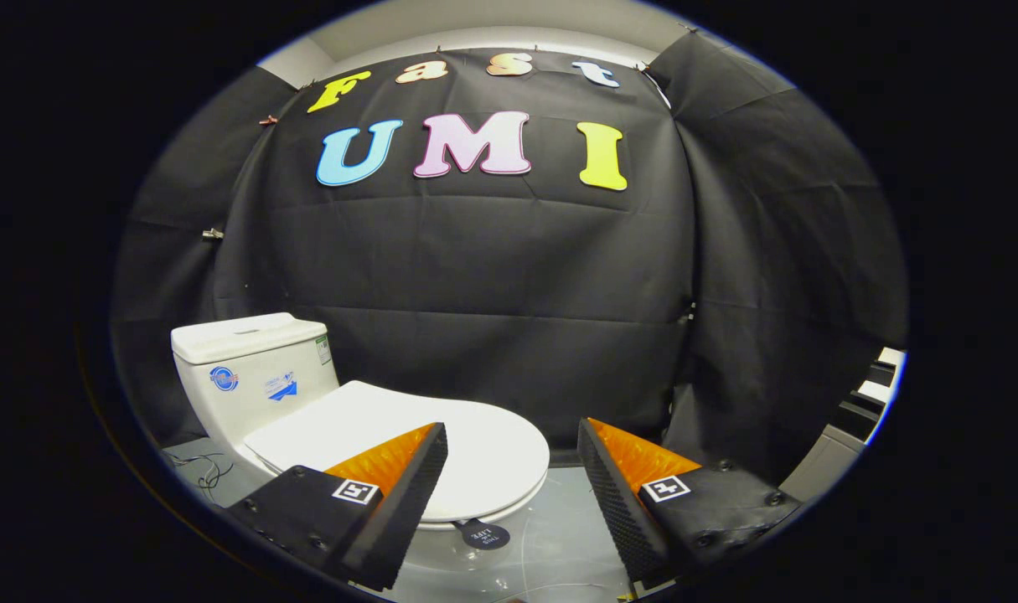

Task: Open the toilet lid.

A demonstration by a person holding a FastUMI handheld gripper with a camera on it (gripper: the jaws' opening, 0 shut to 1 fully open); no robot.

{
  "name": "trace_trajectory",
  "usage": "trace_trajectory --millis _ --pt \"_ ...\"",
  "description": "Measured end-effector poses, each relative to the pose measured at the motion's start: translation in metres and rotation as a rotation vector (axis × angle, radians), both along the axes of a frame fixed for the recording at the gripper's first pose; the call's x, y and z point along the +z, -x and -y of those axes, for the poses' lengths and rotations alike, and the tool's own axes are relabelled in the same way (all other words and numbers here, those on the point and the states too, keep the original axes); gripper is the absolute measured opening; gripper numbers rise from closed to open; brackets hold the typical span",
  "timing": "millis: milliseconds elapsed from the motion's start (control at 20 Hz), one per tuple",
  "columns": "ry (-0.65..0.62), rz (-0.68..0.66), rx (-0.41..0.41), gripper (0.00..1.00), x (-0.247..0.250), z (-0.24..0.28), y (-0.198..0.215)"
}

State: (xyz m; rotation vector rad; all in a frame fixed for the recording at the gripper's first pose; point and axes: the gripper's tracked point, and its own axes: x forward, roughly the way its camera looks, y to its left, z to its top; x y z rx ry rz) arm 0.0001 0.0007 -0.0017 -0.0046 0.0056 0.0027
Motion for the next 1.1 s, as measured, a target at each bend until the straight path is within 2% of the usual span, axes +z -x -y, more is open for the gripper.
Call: trace_trajectory --millis 450,750,850,1100 --pt "-0.009 -0.028 0.003 0.98 -0.01 0.001 -0.002" --pt "-0.075 -0.146 -0.002 0.98 -0.051 0.005 -0.009" --pt "-0.144 -0.212 0.005 0.99 -0.072 0.005 -0.011" --pt "-0.406 -0.343 0.004 0.99 -0.106 0.009 -0.016"
